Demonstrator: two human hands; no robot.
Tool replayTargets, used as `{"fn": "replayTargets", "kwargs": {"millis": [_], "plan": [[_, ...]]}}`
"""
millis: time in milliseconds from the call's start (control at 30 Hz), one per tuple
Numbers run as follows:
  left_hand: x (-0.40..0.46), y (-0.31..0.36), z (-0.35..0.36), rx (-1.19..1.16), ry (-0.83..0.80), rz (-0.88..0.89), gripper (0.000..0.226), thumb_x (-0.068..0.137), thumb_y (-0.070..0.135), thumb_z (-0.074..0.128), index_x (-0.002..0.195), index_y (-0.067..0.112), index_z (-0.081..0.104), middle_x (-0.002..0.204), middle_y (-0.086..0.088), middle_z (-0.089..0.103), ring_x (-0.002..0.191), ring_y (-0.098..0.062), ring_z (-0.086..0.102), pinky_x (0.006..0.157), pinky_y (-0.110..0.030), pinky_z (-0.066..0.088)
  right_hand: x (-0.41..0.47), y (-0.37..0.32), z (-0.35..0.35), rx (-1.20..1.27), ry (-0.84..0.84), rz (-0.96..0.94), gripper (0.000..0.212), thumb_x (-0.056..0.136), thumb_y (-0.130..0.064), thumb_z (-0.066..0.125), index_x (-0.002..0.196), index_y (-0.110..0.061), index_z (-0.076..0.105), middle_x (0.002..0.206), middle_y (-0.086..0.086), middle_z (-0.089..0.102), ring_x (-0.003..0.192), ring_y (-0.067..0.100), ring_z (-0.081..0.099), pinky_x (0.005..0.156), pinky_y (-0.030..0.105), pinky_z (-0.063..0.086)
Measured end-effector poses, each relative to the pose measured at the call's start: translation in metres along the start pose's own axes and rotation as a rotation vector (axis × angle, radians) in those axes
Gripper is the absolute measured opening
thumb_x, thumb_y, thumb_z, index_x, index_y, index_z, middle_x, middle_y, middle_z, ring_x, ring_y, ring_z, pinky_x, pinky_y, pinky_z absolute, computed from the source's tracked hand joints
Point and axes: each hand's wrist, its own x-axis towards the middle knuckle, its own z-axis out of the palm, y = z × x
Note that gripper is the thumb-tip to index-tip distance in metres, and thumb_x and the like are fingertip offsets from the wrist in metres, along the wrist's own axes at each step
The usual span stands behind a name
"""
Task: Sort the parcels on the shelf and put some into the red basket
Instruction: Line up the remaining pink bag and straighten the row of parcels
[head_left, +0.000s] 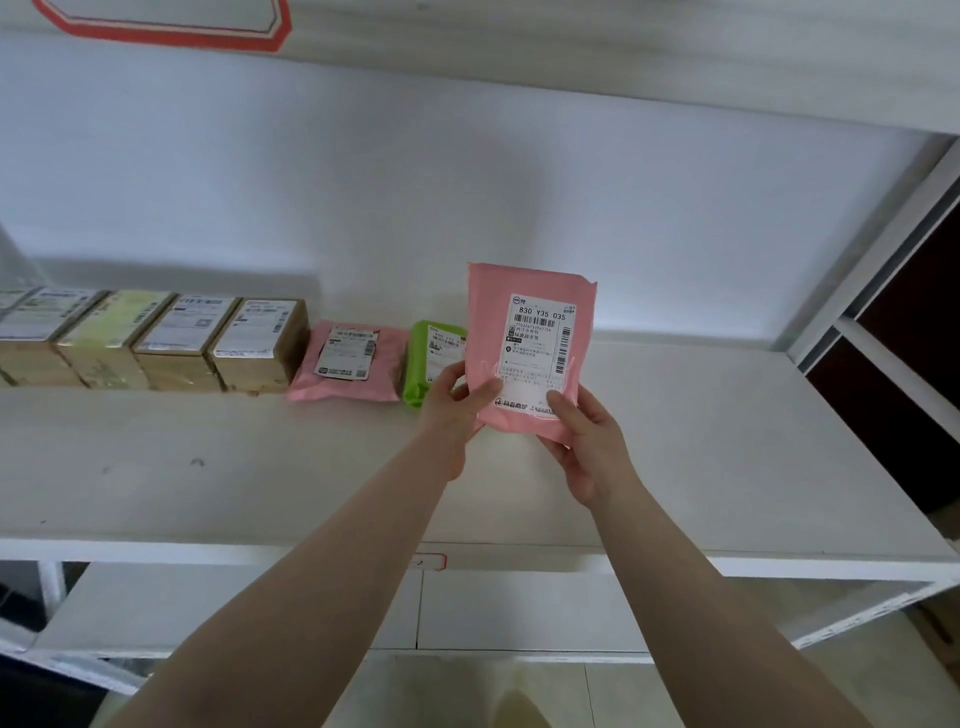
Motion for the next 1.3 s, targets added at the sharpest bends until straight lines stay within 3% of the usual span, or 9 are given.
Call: {"fn": "replayTargets", "kwargs": {"millis": [233,333,467,600,700,867,967,1133,1300], "plan": [[0.02,-0.004,0.016,0.369,0.078,0.085,0.034,0.088,0.021,0.068,0.12,0.014,0.059,0.111,-0.002,0.069,0.101,-0.022,0.066,0.089,-0.033,0.052,0.03,-0.012,-0.025,0.01,0.113,0.054,0.022,0.093,-0.013,0.064,0.114,-0.012,0.068,0.109,0.008,0.074,0.094,0.021,0.071,0.072,0.028,0.061],[0.04,-0.006,0.011,0.63,0.243,0.223,0.038,0.087,0.021,0.069,0.122,0.009,0.061,0.117,-0.005,0.065,0.107,-0.02,0.06,0.095,-0.03,0.047,0.054,-0.021,-0.045,-0.011,0.224,0.113,0.014,0.091,-0.016,0.068,0.105,-0.013,0.068,0.107,0.009,0.072,0.089,0.02,0.069,0.071,0.028,0.062],[0.058,-0.003,-0.016,0.925,0.457,0.364,0.036,0.088,0.026,0.066,0.122,0.013,0.061,0.12,-0.004,0.059,0.111,-0.022,0.055,0.093,-0.034,0.045,0.082,-0.022,-0.057,-0.142,0.296,0.209,0.033,0.089,-0.016,0.071,0.118,-0.004,0.065,0.112,0.017,0.069,0.085,0.026,0.068,0.08,0.04,0.06],[0.069,0.009,-0.041,1.232,0.583,0.304,0.05,0.091,0.042,0.053,0.131,0.013,0.055,0.13,-0.009,0.056,0.117,-0.029,0.052,0.096,-0.042,0.045,0.099,-0.016,-0.047,-0.339,0.266,0.224,0.021,0.093,-0.017,0.067,0.109,-0.005,0.063,0.093,0.012,0.066,0.07,0.022,0.062,0.052,0.022,0.058],[0.077,0.013,-0.06,1.465,0.565,0.227,0.074,0.082,0.06,0.026,0.13,0.012,0.057,0.136,-0.009,0.054,0.124,-0.029,0.047,0.104,-0.044,0.04,0.115,-0.008,-0.047,-0.645,0.298,0.153,0.044,0.088,-0.033,0.071,0.121,-0.004,0.067,0.101,0.008,0.066,0.083,0.025,0.062,0.082,0.033,0.056],[0.087,0.035,-0.076,1.412,0.625,0.15,0.069,0.09,0.056,0.038,0.135,0.006,0.049,0.142,-0.017,0.048,0.133,-0.032,0.041,0.114,-0.047,0.026,0.138,-0.002,-0.058,-0.766,0.312,0.075,0.09,0.062,-0.065,0.066,0.132,-0.009,0.06,0.126,0.013,0.067,0.109,0.032,0.066,0.1,0.047,0.051],[0.1,0.046,-0.091,1.546,0.583,0.072,0.088,0.084,0.07,0.018,0.137,0.005,0.044,0.144,-0.022,0.045,0.133,-0.035,0.042,0.115,-0.048,0.026,0.133,-0.01,-0.044,-0.621,0.264,0.075,0.082,0.08,-0.042,0.075,0.145,-0.003,0.043,0.134,0.015,0.06,0.11,0.03,0.064,0.099,0.044,0.051],[0.107,0.047,-0.107,1.727,0.443,-0.036,0.078,0.094,0.067,0.02,0.153,0.017,0.018,0.161,-0.02,0.009,0.148,-0.038,0.005,0.118,-0.052,0.0,0.13,-0.006,-0.039,-0.633,0.14,0.065,0.047,0.088,-0.011,0.071,0.133,-0.006,0.057,0.117,0.011,0.068,0.091,0.025,0.068,0.072,0.029,0.055],[0.104,0.042,-0.109,1.76,0.356,-0.103,0.071,0.093,0.068,0.021,0.152,0.03,0.018,0.163,-0.012,0.004,0.148,-0.04,0.0,0.117,-0.058,0.0,0.132,-0.001,-0.036,-0.668,0.118,0.038,0.049,0.086,-0.006,0.072,0.133,-0.01,0.059,0.119,0.008,0.069,0.103,0.029,0.069,0.091,0.044,0.057]]}}
